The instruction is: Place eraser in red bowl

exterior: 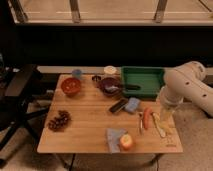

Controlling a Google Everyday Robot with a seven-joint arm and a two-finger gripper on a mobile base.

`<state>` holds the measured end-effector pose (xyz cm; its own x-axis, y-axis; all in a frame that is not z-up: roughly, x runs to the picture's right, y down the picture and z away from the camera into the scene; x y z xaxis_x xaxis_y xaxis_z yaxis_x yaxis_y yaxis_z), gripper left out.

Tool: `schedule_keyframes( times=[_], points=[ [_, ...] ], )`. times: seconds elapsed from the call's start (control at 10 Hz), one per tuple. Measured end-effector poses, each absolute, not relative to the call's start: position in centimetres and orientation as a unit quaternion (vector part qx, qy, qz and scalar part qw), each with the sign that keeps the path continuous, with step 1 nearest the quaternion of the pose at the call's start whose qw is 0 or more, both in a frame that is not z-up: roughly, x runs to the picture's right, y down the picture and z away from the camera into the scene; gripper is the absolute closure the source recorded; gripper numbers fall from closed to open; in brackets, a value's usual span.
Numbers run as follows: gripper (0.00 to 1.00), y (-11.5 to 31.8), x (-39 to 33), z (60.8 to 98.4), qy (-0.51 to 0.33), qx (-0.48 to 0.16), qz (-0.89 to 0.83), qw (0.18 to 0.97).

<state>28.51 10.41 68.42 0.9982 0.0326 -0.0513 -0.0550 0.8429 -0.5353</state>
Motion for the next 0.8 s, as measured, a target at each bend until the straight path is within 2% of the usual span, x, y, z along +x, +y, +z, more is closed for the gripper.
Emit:
schedule_keyframes(
  times=[0.4,0.8],
  points=[
    [0.35,10.1,28.3,68.6,0.011,-0.276,0.013,0.961],
    [0.35,10.5,22.4,70.1,-0.059,-0.241,-0.072,0.966]
  ],
)
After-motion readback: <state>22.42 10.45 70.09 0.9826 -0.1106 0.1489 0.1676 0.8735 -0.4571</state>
